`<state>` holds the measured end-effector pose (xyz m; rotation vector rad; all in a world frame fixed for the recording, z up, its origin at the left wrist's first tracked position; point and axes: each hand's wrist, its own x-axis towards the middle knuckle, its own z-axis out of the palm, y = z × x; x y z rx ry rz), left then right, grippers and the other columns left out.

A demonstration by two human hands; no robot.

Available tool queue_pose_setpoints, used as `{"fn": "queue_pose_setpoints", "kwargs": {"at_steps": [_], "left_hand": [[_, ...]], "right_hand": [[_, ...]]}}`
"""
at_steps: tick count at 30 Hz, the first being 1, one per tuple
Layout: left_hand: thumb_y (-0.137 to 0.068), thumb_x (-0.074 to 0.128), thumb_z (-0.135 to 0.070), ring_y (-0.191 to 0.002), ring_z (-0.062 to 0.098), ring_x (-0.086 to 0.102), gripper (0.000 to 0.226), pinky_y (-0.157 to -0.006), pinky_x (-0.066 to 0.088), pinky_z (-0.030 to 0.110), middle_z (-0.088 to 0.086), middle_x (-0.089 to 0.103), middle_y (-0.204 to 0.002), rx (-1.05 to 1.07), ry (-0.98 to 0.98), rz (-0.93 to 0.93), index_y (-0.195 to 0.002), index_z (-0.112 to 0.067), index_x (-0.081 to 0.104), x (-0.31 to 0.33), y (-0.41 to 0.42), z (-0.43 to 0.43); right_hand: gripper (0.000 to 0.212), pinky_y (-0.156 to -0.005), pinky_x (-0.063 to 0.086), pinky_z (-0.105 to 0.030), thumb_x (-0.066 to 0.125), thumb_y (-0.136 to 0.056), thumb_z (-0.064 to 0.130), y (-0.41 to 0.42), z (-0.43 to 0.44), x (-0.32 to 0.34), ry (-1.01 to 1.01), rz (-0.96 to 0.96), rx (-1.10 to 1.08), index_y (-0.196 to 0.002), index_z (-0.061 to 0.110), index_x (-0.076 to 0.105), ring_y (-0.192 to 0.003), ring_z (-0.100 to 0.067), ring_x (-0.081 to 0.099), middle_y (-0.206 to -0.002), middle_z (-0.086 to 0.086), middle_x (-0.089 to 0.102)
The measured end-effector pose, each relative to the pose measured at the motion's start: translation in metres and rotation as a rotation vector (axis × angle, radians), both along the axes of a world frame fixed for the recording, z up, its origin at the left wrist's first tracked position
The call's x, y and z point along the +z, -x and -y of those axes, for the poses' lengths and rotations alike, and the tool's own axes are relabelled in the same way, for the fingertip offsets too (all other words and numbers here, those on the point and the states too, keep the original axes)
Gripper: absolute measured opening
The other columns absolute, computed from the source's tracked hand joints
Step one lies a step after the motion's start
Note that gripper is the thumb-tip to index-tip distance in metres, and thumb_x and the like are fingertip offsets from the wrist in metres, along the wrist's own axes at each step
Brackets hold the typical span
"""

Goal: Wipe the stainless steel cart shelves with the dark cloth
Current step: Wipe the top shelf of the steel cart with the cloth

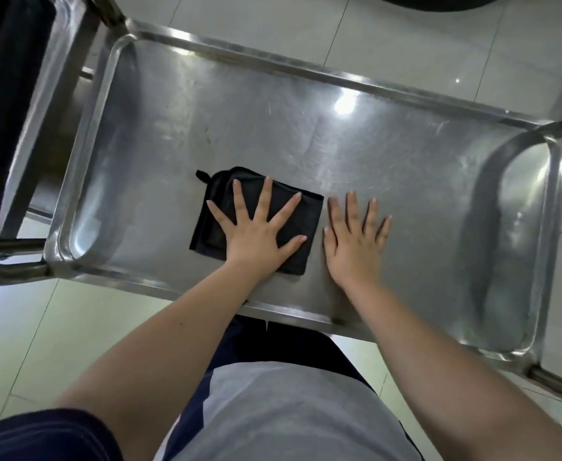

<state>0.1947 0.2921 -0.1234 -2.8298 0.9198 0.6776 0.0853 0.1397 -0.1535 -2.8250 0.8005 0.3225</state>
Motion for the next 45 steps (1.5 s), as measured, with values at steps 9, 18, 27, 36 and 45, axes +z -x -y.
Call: {"fn": "queue_pose_setpoints", "kwargs": {"at_steps": [9, 18, 27, 36, 45], "left_hand": [[-0.070, 0.007, -0.095, -0.142, 0.046, -0.030, 0.088, -0.100, -0.009, 0.081, -0.005, -0.026, -0.161, 0.079, 0.053, -0.006, -0.146, -0.058, -0.018, -0.002, -0.079, 0.051], [-0.071, 0.011, -0.095, -0.140, 0.041, -0.035, 0.089, -0.105, -0.006, 0.077, -0.006, -0.036, -0.157, 0.042, 0.002, -0.023, -0.142, -0.057, -0.028, 0.001, 0.048, -0.041], [-0.070, 0.012, -0.095, -0.144, 0.041, -0.029, 0.088, -0.105, -0.005, 0.078, -0.011, -0.032, -0.159, 0.095, 0.026, 0.028, -0.142, -0.060, -0.024, -0.001, 0.054, -0.055], [-0.069, 0.016, -0.096, -0.144, 0.046, -0.025, 0.094, -0.104, -0.006, 0.080, -0.004, -0.025, -0.162, 0.131, 0.066, 0.062, -0.146, -0.056, -0.020, -0.007, 0.069, -0.045], [-0.073, 0.021, -0.094, -0.146, 0.040, -0.024, 0.090, -0.106, -0.002, 0.078, -0.008, -0.026, -0.162, 0.032, 0.074, 0.047, -0.146, -0.058, -0.016, -0.007, 0.084, -0.014]], "right_hand": [[0.057, -0.117, 0.005, -0.065, 0.028, -0.102, 0.047, 0.012, -0.005, -0.005, 0.067, 0.056, 0.027, -0.157, 0.035, 0.017, -0.150, -0.039, 0.005, -0.165, 0.000, 0.015], [0.058, -0.113, -0.020, -0.057, 0.017, -0.102, 0.050, 0.006, -0.003, -0.002, 0.035, -0.034, -0.005, -0.156, 0.040, 0.001, -0.150, -0.035, -0.012, -0.166, 0.006, -0.005], [0.060, -0.118, -0.015, -0.049, 0.017, -0.101, 0.049, 0.043, 0.001, 0.000, 0.022, 0.013, 0.142, -0.158, 0.032, 0.011, -0.151, -0.033, -0.002, -0.166, 0.001, 0.005], [0.060, -0.118, -0.015, -0.052, 0.015, -0.100, 0.052, 0.068, 0.003, -0.003, 0.072, 0.014, 0.087, -0.157, 0.037, 0.007, -0.149, -0.044, -0.006, -0.166, 0.002, 0.000], [0.062, -0.118, -0.013, -0.052, 0.019, -0.098, 0.052, 0.071, 0.009, -0.002, 0.051, 0.038, 0.101, -0.157, 0.038, 0.008, -0.150, -0.040, -0.006, -0.166, 0.004, 0.003]]}}
